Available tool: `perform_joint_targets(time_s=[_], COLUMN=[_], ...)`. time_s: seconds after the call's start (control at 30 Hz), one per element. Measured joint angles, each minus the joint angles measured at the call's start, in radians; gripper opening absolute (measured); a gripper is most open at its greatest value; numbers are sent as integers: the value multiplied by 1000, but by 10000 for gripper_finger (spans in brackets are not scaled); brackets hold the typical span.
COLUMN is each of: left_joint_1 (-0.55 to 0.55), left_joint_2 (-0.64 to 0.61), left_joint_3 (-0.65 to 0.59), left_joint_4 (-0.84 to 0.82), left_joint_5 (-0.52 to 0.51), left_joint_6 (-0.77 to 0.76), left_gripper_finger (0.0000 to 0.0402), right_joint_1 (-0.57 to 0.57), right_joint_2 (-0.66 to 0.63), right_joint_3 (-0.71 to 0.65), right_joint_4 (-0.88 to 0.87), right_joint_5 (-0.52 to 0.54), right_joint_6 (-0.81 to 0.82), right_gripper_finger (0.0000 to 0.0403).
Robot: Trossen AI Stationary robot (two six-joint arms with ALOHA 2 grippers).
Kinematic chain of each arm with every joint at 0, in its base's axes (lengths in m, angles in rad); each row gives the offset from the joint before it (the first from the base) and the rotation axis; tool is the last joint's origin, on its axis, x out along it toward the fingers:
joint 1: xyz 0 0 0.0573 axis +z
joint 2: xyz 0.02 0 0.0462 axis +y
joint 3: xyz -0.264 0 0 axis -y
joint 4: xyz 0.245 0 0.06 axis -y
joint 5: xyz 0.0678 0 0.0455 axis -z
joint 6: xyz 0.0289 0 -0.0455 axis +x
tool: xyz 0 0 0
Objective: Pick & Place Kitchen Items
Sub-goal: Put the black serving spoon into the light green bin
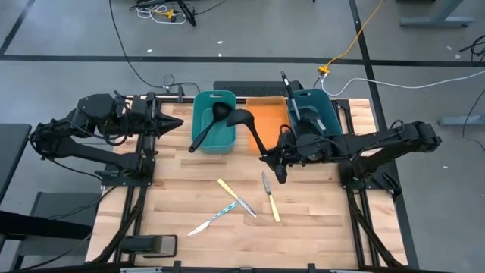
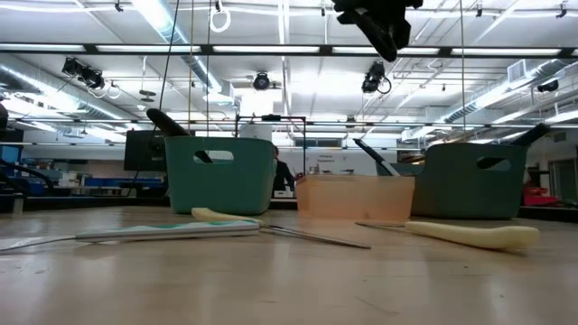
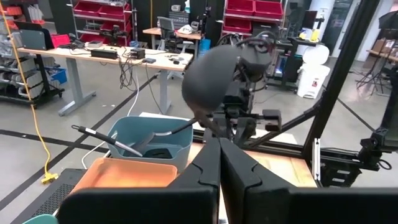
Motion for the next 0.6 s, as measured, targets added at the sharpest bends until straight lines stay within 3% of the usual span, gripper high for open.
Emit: perform_joint_targets(time_s=[0.6], left_joint_1=[0], left_joint_2=[0], left_joint_3=[0], left_joint_4=[0], left_joint_5=[-2], left_joint_6=[0], left_gripper_finger=[2], right_joint_1=[-101], right_joint_2=[0], right_joint_3=[276], right_joint_4=[-150], right_joint_5=[5], right_joint_6=[-114], right_gripper_finger=[66])
